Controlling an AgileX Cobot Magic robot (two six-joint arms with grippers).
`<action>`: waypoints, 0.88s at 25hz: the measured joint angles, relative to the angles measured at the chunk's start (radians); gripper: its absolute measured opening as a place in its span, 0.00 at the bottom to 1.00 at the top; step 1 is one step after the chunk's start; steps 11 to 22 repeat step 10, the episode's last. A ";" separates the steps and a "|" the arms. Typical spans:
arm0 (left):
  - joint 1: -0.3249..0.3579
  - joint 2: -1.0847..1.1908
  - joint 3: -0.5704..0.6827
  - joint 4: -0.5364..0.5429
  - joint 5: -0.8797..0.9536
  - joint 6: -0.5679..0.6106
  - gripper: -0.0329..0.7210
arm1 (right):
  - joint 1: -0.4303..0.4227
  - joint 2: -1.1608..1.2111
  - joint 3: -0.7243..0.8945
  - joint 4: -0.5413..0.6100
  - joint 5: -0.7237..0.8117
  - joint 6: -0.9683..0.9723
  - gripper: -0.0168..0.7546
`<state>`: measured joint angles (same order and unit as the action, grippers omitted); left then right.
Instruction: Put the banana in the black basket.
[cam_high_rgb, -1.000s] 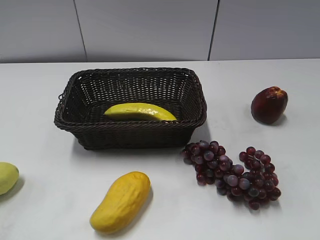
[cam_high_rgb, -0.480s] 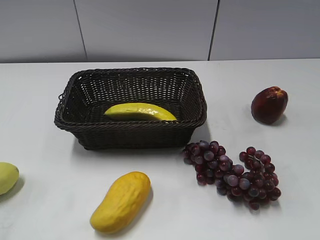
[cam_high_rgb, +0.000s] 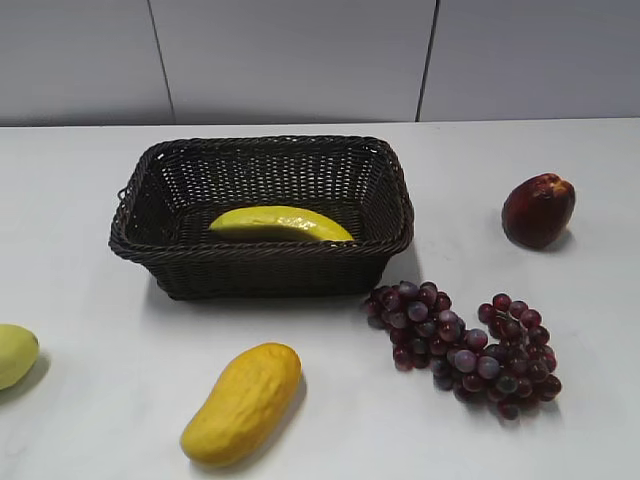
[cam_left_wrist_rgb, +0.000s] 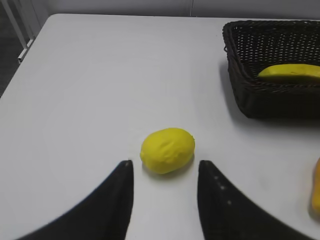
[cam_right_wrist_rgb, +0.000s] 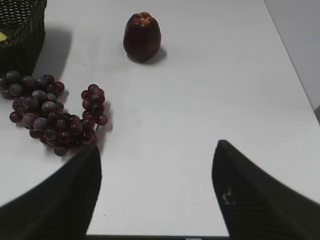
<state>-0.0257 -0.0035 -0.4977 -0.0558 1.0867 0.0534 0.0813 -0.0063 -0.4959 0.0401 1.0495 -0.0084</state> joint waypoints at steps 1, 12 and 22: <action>0.000 -0.001 0.000 0.000 0.000 0.000 0.60 | 0.000 0.000 0.000 0.000 0.000 0.000 0.74; 0.000 -0.001 0.000 0.000 -0.001 0.000 0.57 | 0.000 0.000 0.000 0.000 0.000 0.000 0.74; 0.000 -0.001 0.000 0.000 -0.001 0.000 0.57 | 0.000 0.000 0.000 0.000 0.000 0.000 0.74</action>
